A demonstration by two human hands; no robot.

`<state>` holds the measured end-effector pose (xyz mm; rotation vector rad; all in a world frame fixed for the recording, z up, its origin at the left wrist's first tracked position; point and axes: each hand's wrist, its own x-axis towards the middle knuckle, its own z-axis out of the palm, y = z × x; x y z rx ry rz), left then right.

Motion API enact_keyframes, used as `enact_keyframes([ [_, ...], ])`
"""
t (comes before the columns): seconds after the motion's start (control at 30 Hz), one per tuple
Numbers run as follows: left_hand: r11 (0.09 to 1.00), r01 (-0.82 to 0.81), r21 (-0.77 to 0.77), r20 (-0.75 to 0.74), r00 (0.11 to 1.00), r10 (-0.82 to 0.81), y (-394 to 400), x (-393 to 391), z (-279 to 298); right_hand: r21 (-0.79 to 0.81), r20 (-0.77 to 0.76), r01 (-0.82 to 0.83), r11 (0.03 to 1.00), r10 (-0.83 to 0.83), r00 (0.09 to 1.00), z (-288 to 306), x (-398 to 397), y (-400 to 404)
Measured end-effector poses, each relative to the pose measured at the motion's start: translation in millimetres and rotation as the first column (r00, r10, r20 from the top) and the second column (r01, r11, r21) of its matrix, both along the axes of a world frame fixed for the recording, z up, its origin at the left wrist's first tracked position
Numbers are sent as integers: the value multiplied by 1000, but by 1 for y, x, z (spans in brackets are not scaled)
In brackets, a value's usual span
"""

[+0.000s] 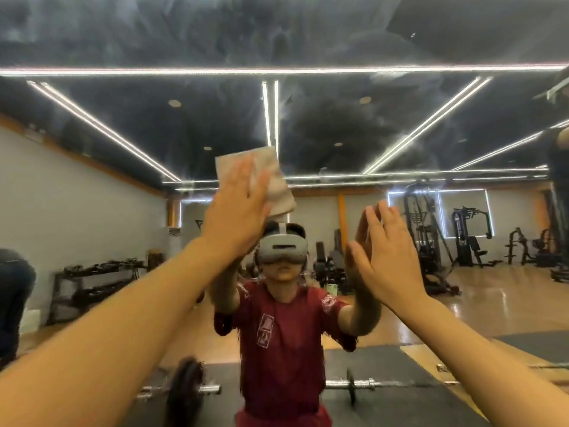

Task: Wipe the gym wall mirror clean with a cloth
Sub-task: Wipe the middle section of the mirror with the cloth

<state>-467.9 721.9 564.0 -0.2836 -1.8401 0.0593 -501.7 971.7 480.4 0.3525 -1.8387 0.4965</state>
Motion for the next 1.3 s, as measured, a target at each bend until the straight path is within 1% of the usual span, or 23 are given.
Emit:
enact_keyframes([
  [0.13, 994, -69, 89, 32, 997, 67, -3, 0, 46, 10, -24, 33, 999, -33, 999, -2, -5, -2],
  [0.2, 998, -39, 41, 27, 999, 38, 6, -2, 42, -7, -41, 18, 1000, -18, 999, -4, -8, -3],
  [0.27, 983, 18, -184, 20, 1000, -14, 7, -7, 20, -24, -55, 11, 1000, -13, 998, -5, -10, -4],
  [0.33, 865, -12, -501, -3, 1000, 12, -3, -8, -7, -29, -58, 17, 999, -18, 998, -6, -11, -5],
  [0.37, 807, -57, -588, -35, 998, 45, -12, -10, -11, -25, -61, 20, 999, -22, 998, -6, -12, -5],
  [0.4, 789, -95, -607, -60, 995, 74, -20, -11, -7, -22, -61, 19, 1000, -20, 998, -6, -12, -4],
  [0.43, 823, -109, -557, -54, 994, 95, -23, -11, 1, -22, -60, 13, 1000, -15, 998, -6, -12, -3],
  [0.5, 948, -78, -310, -22, 997, 74, -12, -7, 26, -29, -67, 6, 1000, -8, 998, -7, -13, -3],
  [0.57, 993, -52, -101, -5, 999, 52, 14, -10, 53, -38, -80, 16, 999, -19, 997, -8, -14, -5],
  [0.6, 997, -47, -68, -9, 999, 47, 27, -15, 59, -41, -80, 20, 999, -24, 997, -8, -15, -5],
  [0.63, 996, -40, -82, -12, 999, 39, 39, -20, 59, -40, -77, 21, 999, -24, 997, -7, -15, -5],
  [0.7, 969, -28, -245, 11, 999, 32, 52, -25, 42, -28, -73, 15, 999, -17, 997, -7, -13, -2],
  [0.8, 810, -10, -587, 30, 999, 33, 45, -31, 0, -22, -74, -16, 1000, 15, 997, -6, -9, 1],
  [0.83, 766, -6, -643, 39, 998, 40, 37, -29, -6, -25, -75, -20, 999, 18, 997, -5, -8, 1],
  [0.87, 764, -8, -645, 34, 999, 39, 28, -26, -5, -25, -75, -17, 1000, 15, 997, -5, -8, 2],
  [0.9, 806, -19, -592, 20, 999, 37, 19, -23, 2, -20, -72, -10, 1000, 8, 997, -5, -8, 3],
  [0.93, 881, -25, -472, 15, 999, 37, 11, -18, 12, -13, -69, -1, 1000, 0, 998, -5, -9, 5],
  [1.0, 993, -20, -114, 5, 1000, 21, 4, -8, 40, -3, -72, 16, 1000, -16, 997, -5, -12, 6],
  [1.07, 989, -44, 138, -41, 998, 51, 16, -7, 59, -9, -83, 27, 1000, -27, 996, -6, -13, 2],
  [1.1, 980, -76, 183, -75, 993, 91, 31, -10, 59, -18, -86, 28, 999, -29, 996, -6, -14, -1],
  [1.17, 991, -77, 106, -121, 989, 90, 62, -16, 51, -33, -85, 25, 999, -27, 996, -7, -13, -4],
  [1.23, 986, -41, -164, -87, 996, 27, 83, -25, 30, -30, -94, 37, 999, -39, 995, -7, -14, -3],
  [1.3, 942, -29, -333, -18, 1000, 24, 76, -29, 24, -29, -112, 54, 998, -57, 992, -7, -15, -2],
])
